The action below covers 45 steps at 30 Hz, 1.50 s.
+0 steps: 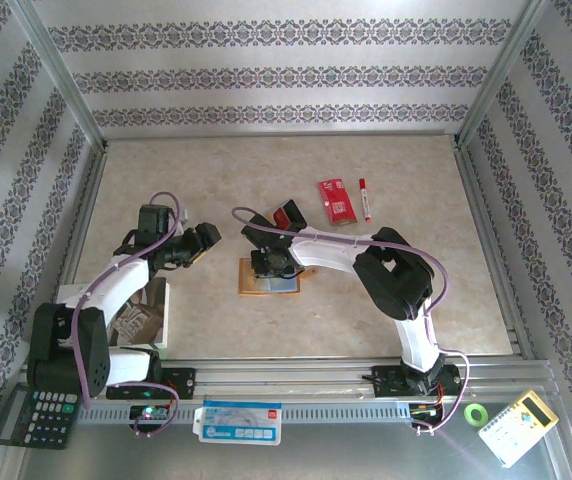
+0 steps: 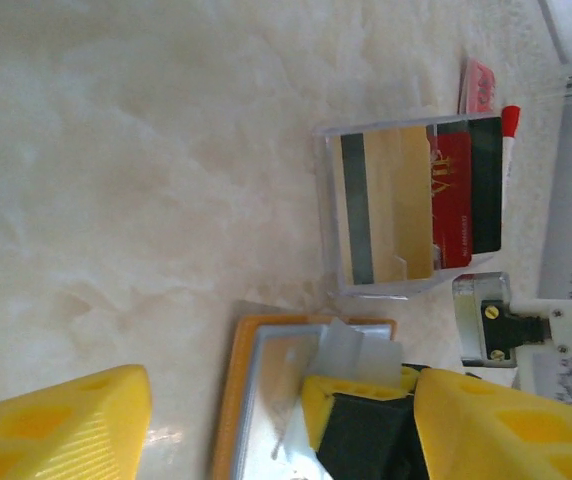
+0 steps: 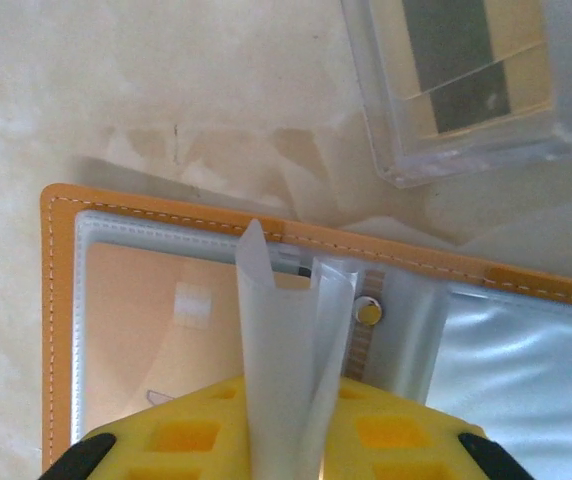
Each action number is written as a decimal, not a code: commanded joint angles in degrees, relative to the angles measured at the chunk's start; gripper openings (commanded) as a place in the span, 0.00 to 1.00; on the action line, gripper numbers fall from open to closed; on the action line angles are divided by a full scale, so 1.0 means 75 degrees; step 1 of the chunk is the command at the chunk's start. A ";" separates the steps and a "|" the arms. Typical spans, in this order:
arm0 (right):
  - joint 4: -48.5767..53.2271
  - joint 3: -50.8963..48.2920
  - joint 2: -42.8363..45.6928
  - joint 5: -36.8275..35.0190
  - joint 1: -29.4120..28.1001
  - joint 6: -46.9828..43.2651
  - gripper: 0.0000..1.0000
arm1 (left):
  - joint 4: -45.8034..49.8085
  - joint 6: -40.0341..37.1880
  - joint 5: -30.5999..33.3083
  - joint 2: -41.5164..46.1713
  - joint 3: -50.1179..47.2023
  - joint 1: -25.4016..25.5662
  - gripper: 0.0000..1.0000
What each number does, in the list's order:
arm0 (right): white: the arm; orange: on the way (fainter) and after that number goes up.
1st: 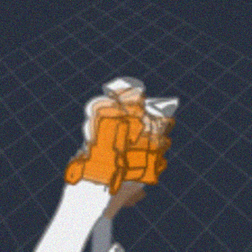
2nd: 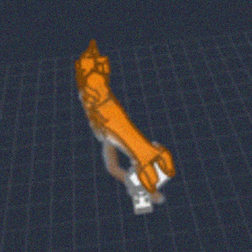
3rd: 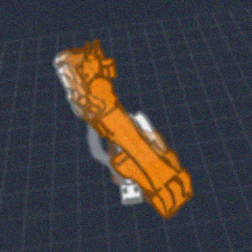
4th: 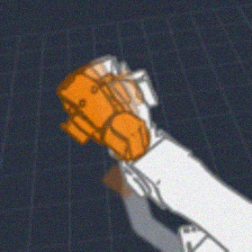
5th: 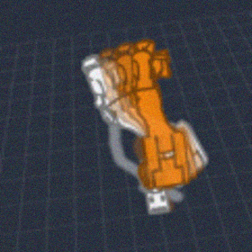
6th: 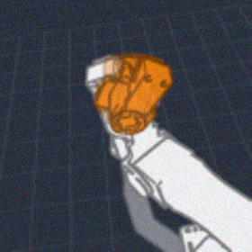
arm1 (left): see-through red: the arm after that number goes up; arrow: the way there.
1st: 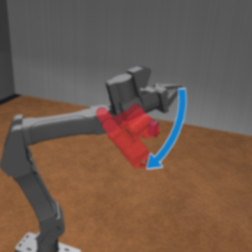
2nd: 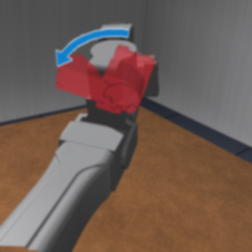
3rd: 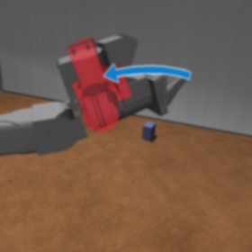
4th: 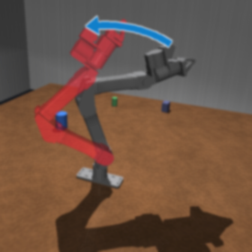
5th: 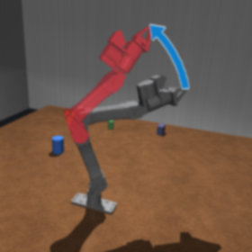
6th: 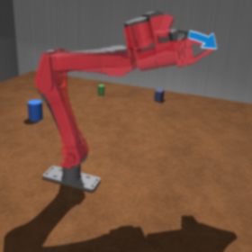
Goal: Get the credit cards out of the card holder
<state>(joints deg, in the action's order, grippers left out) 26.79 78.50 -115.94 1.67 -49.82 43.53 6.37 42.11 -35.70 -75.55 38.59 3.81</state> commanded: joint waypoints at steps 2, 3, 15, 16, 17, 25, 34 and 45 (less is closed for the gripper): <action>-0.0084 -0.0201 0.0095 0.0116 0.0069 -0.0027 0.20 | -0.0986 0.0576 -0.1036 -0.0525 -0.0268 0.0247 0.55; -0.0086 -0.0215 0.0095 0.0127 0.0079 -0.0026 0.20 | -0.1180 0.0691 -0.1129 -0.0662 -0.0324 0.0321 0.51; -0.0335 -0.0418 0.0208 0.0242 0.0095 -0.0073 0.18 | -0.1716 0.0819 -0.1272 -0.2039 -0.0063 0.1351 0.27; -0.0328 -0.0412 0.0213 0.0246 0.0092 -0.0068 0.18 | -0.1712 0.0798 -0.1283 -0.2106 -0.0035 0.1398 0.27; -0.0344 -0.0423 0.0213 0.0245 0.0101 -0.0053 0.18 | -0.1690 0.0752 -0.1304 -0.2156 0.0000 0.1450 0.26; -0.0326 -0.0490 0.0351 0.0084 0.0093 0.0131 0.21 | -0.0742 0.0021 -0.0829 -0.2794 0.0270 0.1522 0.21; 0.0138 -0.0949 0.1348 -0.1001 0.0190 0.0271 0.37 | -0.0229 -0.0563 -0.0688 -0.3043 0.0246 0.1412 0.16; 0.0225 -0.1956 0.2692 -0.2013 0.0604 0.0570 0.37 | 0.0059 -0.0622 -0.0831 -0.2687 0.0548 0.1422 0.17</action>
<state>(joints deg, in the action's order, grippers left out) 27.75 65.34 -99.96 -8.82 -45.12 46.54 1.87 39.18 -43.29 -96.68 42.04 14.57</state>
